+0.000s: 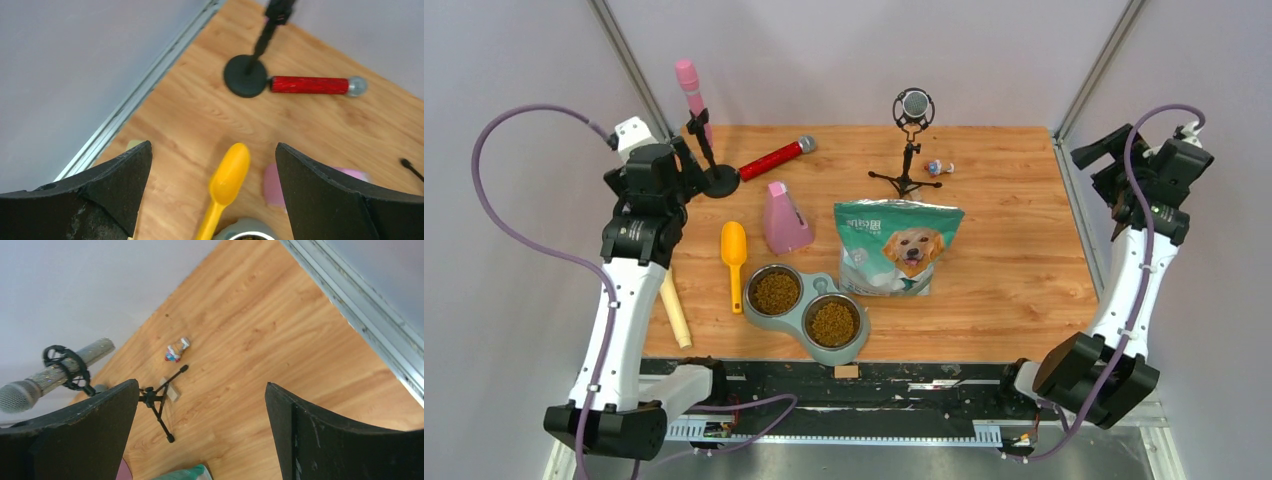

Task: Serve the pet food

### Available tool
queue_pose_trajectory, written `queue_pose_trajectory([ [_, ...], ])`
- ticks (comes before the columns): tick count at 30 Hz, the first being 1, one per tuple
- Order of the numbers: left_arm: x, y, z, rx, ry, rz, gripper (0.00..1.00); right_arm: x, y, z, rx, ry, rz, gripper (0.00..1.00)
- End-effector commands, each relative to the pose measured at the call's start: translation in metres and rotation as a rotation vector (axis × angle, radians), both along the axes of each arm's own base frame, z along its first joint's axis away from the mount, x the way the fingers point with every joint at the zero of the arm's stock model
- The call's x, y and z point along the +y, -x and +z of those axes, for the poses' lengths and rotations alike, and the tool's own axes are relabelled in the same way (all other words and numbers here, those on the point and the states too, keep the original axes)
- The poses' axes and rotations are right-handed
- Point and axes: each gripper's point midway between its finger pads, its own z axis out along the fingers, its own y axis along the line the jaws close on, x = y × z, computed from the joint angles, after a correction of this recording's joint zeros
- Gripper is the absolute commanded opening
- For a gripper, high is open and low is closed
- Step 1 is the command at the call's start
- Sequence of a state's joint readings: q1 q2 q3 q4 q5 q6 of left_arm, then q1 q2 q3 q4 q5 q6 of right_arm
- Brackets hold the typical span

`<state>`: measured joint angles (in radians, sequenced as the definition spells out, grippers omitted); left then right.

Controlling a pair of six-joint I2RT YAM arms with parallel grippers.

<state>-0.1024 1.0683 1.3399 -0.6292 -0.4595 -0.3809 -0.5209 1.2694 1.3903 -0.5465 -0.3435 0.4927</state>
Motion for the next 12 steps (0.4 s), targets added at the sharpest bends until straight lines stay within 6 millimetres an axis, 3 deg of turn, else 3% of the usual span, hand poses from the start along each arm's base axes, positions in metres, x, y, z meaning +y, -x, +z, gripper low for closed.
queue_pose_trajectory([
  [1,0.047,0.052,-0.01,-0.013,0.029,0.324,1.0,-0.008,0.011,-0.002,-0.026,-0.02,-0.106,1.0],
  [7,0.037,0.065,-0.008,-0.068,0.075,0.251,1.0,-0.001,0.021,-0.008,-0.051,-0.012,-0.099,1.0],
  [12,0.035,0.072,-0.01,-0.053,0.066,0.234,1.0,0.004,0.028,0.004,-0.111,0.012,-0.099,1.0],
])
